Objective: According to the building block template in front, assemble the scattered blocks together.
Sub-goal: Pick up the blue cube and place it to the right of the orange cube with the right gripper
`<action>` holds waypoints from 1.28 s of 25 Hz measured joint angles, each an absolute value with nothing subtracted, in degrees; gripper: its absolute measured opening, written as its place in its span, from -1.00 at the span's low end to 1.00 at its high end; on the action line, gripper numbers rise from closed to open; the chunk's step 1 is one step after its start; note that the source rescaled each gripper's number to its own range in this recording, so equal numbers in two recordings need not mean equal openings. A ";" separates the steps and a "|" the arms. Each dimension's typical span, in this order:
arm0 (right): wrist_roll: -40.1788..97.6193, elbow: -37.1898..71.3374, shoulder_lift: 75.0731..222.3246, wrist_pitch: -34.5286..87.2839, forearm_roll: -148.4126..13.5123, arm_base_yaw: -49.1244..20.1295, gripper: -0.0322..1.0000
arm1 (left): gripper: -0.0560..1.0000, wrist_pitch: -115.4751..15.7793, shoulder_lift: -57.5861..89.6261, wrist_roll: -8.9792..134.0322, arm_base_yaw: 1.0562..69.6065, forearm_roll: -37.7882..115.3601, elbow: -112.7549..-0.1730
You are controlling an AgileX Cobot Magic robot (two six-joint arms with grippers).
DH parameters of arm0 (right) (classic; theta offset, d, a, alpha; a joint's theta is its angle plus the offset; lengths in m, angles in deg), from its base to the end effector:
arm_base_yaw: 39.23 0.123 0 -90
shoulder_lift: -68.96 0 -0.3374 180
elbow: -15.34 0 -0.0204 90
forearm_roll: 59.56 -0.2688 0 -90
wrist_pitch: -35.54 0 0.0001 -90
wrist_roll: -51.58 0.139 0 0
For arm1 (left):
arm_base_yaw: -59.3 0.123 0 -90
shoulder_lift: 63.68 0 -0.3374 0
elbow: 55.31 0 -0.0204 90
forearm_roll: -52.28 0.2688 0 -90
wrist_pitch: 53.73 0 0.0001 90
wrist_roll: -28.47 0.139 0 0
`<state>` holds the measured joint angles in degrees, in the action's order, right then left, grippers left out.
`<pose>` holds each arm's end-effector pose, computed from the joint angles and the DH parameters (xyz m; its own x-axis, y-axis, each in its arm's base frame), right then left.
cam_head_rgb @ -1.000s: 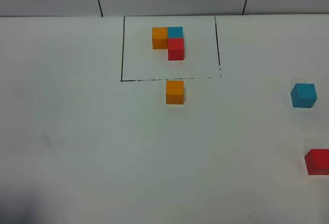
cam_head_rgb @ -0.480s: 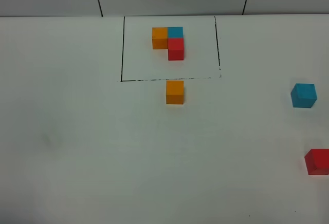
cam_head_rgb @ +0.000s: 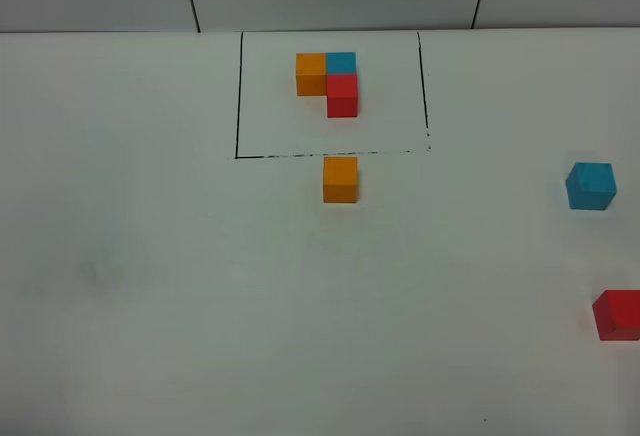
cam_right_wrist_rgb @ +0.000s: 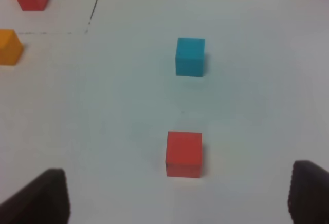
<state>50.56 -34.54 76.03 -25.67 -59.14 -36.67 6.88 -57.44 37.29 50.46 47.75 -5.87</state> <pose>0.0019 -0.0008 0.2625 -0.4705 -0.0424 -0.8814 -0.0491 0.9986 -0.0218 -0.0020 -0.0094 0.2667 -0.4090 0.1795 -0.8947 0.2630 0.9620 0.0728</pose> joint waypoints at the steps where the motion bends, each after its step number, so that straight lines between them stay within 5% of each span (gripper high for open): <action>1: 50.56 -34.54 76.03 -25.67 -59.14 -36.67 0.49 | 0.83 6.88 -57.44 37.29 50.69 47.90 -5.87; 10: 50.56 -34.54 76.03 -25.67 -59.14 -36.67 0.49 | 0.83 7.07 -57.44 37.29 60.96 48.97 -5.87; 32: 50.57 -34.54 76.03 -25.67 -59.14 -36.67 0.49 | 0.82 7.07 -57.44 37.29 61.35 48.97 -5.87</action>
<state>50.57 -34.54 76.03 -25.67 -59.14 -36.67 7.07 -57.44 37.29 61.35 48.97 -5.87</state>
